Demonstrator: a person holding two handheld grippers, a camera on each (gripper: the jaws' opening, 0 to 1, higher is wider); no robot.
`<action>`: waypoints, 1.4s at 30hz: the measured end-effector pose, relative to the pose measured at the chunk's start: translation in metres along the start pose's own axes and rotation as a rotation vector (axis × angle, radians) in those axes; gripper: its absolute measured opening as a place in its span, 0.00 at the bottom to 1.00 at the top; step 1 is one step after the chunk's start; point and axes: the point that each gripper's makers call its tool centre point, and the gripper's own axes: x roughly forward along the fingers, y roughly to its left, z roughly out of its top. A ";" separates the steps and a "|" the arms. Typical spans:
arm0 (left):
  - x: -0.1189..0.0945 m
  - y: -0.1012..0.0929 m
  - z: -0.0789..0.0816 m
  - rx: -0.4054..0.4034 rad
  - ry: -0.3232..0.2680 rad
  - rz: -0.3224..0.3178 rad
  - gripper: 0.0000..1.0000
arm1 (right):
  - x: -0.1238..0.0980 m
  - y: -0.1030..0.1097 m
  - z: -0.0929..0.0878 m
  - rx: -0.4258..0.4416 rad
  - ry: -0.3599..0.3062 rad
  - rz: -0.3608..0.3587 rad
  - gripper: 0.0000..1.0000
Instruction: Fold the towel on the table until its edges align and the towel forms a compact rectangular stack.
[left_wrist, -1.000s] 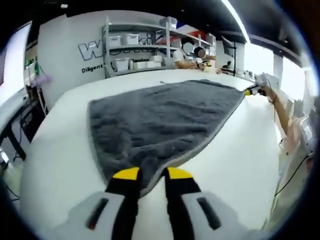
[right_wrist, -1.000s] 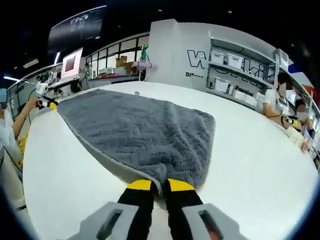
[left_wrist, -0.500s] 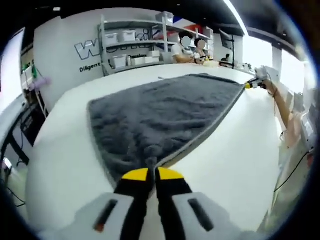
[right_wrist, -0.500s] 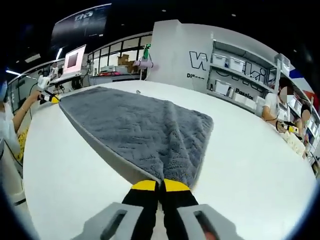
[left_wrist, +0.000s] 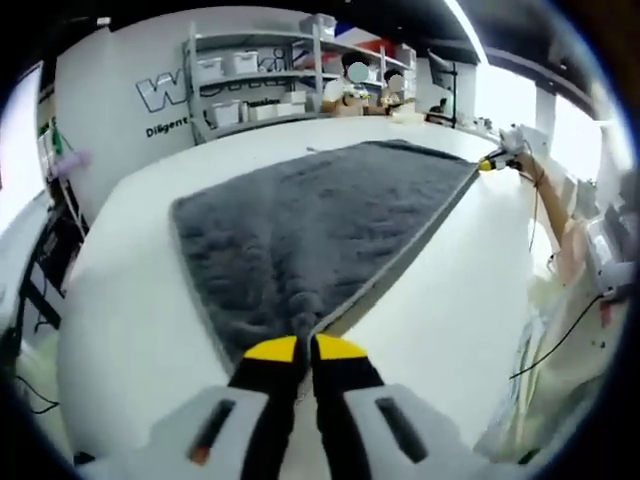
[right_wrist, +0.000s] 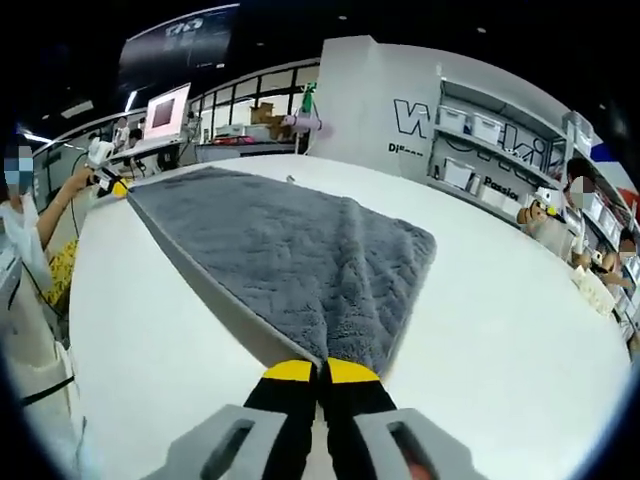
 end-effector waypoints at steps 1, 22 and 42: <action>-0.001 -0.001 -0.002 0.002 0.003 -0.001 0.06 | -0.003 0.002 -0.001 -0.003 0.003 0.001 0.02; -0.038 -0.049 -0.028 0.028 0.123 -0.082 0.06 | -0.064 0.047 -0.018 -0.054 0.087 0.055 0.02; -0.065 -0.058 -0.023 0.015 0.106 -0.114 0.06 | -0.089 0.062 -0.021 -0.100 0.104 0.052 0.02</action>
